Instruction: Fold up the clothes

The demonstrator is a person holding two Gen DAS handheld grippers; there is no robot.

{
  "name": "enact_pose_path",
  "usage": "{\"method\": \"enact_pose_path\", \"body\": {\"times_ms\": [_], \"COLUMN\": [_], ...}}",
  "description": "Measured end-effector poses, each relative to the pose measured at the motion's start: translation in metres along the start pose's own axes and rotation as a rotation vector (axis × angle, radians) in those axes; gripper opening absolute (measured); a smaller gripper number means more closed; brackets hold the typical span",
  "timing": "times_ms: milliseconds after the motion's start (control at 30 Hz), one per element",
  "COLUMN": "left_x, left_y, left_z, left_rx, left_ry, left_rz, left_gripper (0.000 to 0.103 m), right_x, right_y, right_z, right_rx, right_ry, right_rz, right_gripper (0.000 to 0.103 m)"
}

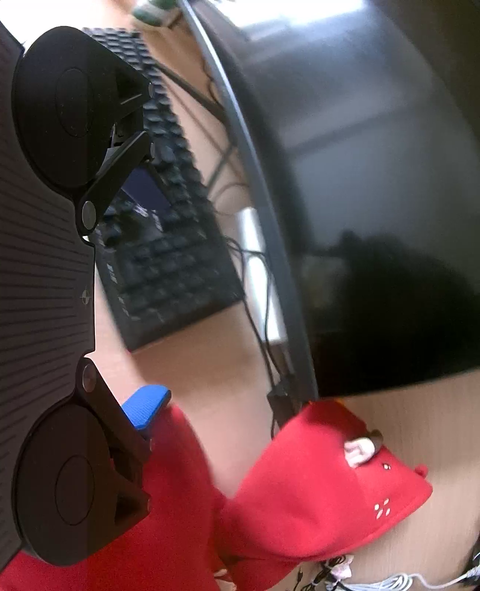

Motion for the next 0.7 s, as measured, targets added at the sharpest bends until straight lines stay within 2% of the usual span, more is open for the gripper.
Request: {"method": "enact_pose_path", "body": {"times_ms": [67, 133, 200, 233, 300, 367, 433, 467, 500, 533, 567, 600, 633, 700], "left_x": [0.005, 0.014, 0.024, 0.027, 0.028, 0.02, 0.009, 0.004, -0.001, -0.006, -0.011, -0.015, -0.017, -0.019], "left_y": [-0.001, 0.006, 0.025, 0.039, 0.069, 0.1, 0.13, 0.14, 0.15, 0.157, 0.161, 0.165, 0.169, 0.174], "left_z": [-0.021, -0.048, -0.067, -0.072, -0.082, -0.09, -0.089, -0.085, -0.079, -0.073, -0.066, -0.058, -0.052, -0.044], "left_rx": [-0.093, -0.263, -0.463, -0.527, -0.601, -0.63, -0.614, -0.605, -0.603, -0.601, -0.597, -0.586, -0.57, -0.537], "left_ry": [0.053, 0.115, 0.123, 0.109, 0.082, 0.092, 0.107, 0.101, 0.088, 0.069, 0.042, 0.021, 0.013, 0.011], "left_rz": [-0.085, -0.175, -0.22, -0.227, -0.216, -0.15, -0.06, -0.033, -0.014, -0.001, 0.009, 0.028, 0.044, 0.064], "left_gripper": [0.103, 0.103, 0.103, 0.103, 0.103, 0.103, 0.103, 0.102, 0.098, 0.081, 0.07, 0.065, 0.069, 0.069], "right_x": [-0.007, -0.009, 0.002, 0.01, 0.024, 0.034, 0.036, 0.035, 0.032, 0.027, 0.023, 0.02, 0.017, 0.011], "right_y": [0.009, 0.017, 0.013, 0.006, -0.007, -0.026, -0.047, -0.056, -0.066, -0.073, -0.079, -0.081, -0.082, -0.085], "right_z": [-0.004, -0.015, -0.035, -0.045, -0.064, -0.076, -0.082, -0.081, -0.075, -0.066, -0.056, -0.048, -0.04, -0.023], "right_rx": [0.007, 0.043, 0.171, 0.229, 0.345, 0.458, 0.596, 0.637, 0.654, 0.652, 0.65, 0.645, 0.64, 0.631], "right_ry": [-0.005, 0.009, 0.078, 0.112, 0.178, 0.22, 0.233, 0.223, 0.202, 0.17, 0.141, 0.124, 0.107, 0.073], "right_rz": [0.023, 0.07, 0.125, 0.139, 0.166, 0.19, 0.218, 0.215, 0.204, 0.193, 0.185, 0.19, 0.196, 0.207], "right_gripper": [0.103, 0.103, 0.103, 0.103, 0.103, 0.103, 0.103, 0.101, 0.091, 0.083, 0.081, 0.081, 0.081, 0.081]}}
Point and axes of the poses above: each gripper's, at about its wrist camera, not at the fingertips, and z roughly the way its jaws point, y to its right, x to its top, the point moved 8 cm from there along z, roughly the way its jaws point, and after that the axes turned 2 degrees about -z, right-handed, at the moved point
